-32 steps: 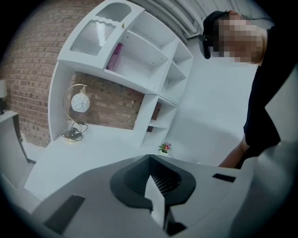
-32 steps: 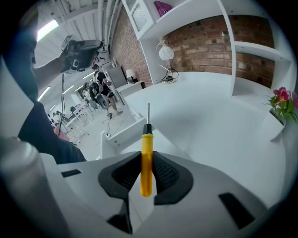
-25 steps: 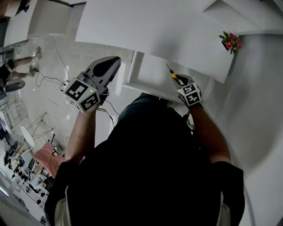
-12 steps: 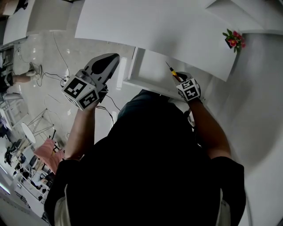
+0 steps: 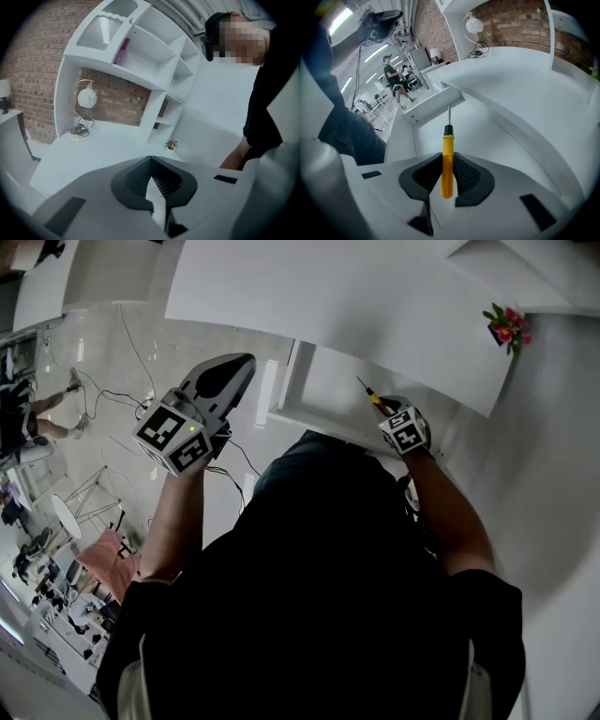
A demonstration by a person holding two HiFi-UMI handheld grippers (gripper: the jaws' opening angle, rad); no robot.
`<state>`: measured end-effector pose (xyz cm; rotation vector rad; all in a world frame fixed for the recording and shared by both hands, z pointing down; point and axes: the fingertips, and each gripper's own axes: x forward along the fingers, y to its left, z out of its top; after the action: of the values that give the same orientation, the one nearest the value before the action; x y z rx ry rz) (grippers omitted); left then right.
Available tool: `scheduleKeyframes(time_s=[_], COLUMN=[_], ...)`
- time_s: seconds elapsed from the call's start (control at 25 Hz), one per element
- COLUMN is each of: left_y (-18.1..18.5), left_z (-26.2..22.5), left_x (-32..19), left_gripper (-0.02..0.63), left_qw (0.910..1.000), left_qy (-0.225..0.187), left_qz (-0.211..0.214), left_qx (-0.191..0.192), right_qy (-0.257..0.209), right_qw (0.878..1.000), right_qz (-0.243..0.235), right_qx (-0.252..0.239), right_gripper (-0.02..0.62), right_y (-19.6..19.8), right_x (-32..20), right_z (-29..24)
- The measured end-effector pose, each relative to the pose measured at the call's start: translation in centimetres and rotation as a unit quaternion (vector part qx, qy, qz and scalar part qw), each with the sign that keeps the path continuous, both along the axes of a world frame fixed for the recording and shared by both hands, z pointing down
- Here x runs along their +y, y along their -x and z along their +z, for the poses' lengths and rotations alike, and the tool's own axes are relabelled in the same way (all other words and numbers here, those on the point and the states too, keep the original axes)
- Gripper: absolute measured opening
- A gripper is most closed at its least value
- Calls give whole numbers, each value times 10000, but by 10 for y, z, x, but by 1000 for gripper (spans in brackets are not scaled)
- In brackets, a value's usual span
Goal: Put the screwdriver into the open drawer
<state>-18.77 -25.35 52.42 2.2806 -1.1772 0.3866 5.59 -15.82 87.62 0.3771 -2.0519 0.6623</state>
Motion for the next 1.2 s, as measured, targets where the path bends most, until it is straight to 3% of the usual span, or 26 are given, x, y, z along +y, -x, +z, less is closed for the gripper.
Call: scheduleKeyframes(time_s=[1.2], left_y=[7], left_z=[40], left_x=[15], left_gripper=[15], left_qw=[9990], left_qy=[401], left_qz=[-191], left_qx=[-50], right_qy=[411], right_qw=[9983], right_qz=[-338], right_qx=[243], right_gripper=[83], right_y=[15], right_x=[23], right_z=[66])
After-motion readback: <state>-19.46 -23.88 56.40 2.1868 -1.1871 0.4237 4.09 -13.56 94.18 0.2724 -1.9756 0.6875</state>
